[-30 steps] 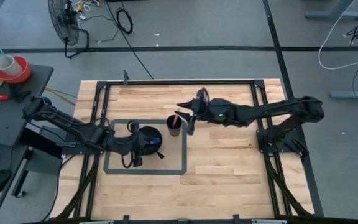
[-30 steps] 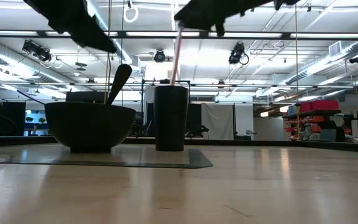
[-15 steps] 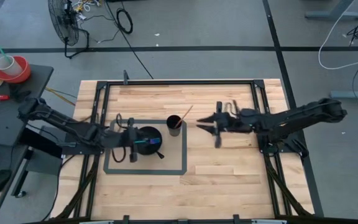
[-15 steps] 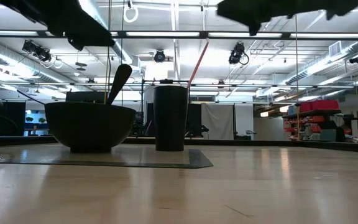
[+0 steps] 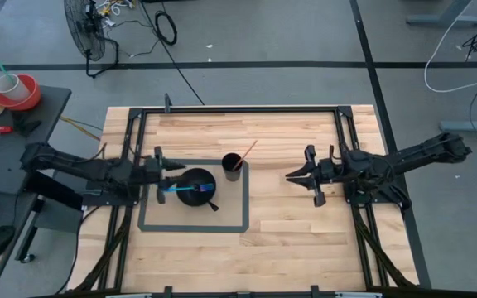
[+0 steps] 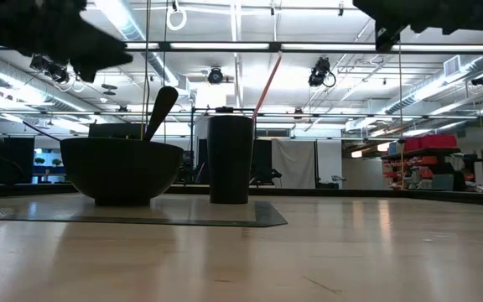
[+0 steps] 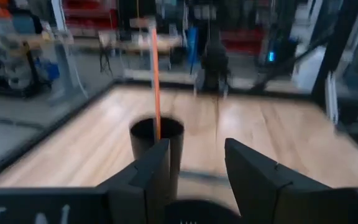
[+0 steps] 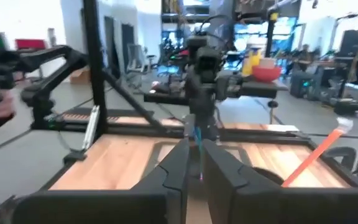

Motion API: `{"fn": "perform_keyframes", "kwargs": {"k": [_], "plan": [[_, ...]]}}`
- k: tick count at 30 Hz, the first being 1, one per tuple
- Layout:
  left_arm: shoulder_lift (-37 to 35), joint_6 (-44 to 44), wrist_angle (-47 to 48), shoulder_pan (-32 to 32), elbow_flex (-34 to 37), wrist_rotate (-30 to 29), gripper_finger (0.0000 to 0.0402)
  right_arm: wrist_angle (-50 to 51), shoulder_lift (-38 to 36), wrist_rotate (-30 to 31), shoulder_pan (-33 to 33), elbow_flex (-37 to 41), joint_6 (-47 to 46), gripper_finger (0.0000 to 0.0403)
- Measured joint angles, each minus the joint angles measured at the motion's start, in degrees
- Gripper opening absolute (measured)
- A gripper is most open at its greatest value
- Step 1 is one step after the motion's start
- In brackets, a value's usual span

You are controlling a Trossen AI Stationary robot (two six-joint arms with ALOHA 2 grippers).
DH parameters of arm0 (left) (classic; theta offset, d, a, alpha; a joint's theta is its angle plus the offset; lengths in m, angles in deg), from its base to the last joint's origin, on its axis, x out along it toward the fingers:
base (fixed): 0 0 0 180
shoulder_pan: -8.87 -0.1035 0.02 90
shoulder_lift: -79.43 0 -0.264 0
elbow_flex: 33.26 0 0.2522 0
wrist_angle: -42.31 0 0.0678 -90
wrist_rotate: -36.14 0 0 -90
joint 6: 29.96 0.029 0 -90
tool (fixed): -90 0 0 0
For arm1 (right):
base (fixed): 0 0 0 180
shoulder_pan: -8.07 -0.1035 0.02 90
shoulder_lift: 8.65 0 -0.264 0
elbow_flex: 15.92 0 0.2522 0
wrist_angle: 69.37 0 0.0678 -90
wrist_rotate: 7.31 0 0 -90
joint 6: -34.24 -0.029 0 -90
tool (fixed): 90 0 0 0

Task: Pick & Place Utensil
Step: Return to Home Position

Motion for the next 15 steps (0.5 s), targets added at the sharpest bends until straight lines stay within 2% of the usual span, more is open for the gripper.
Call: {"fn": "perform_keyframes", "kwargs": {"k": [7, 10, 13, 15], "plan": [[-12.7, 1.3, 7.9, -0.9, 1.3, 7.5, 0.016, 9.9, -5.9, -0.9, 0.1, 0.0, -2.2, 0.0043], [-15.6, 3.9, 7.0, -0.9, 1.2, 9.5, 0.016, 14.2, -7.7, 0.4, 0.1, 0.0, -5.3, 0.0043], [-17.2, 4.4, 7.1, -0.9, 1.2, 10.7, 0.016, 12.7, -9.0, 0.1, 0.1, 2.0, -5.3, 0.0043], [-17.7, 4.4, 7.4, -0.9, 1.2, 10.7, 0.016, 8.1, -9.7, 0.0, 0.2, 5.1, -5.5, 0.0043]]}}
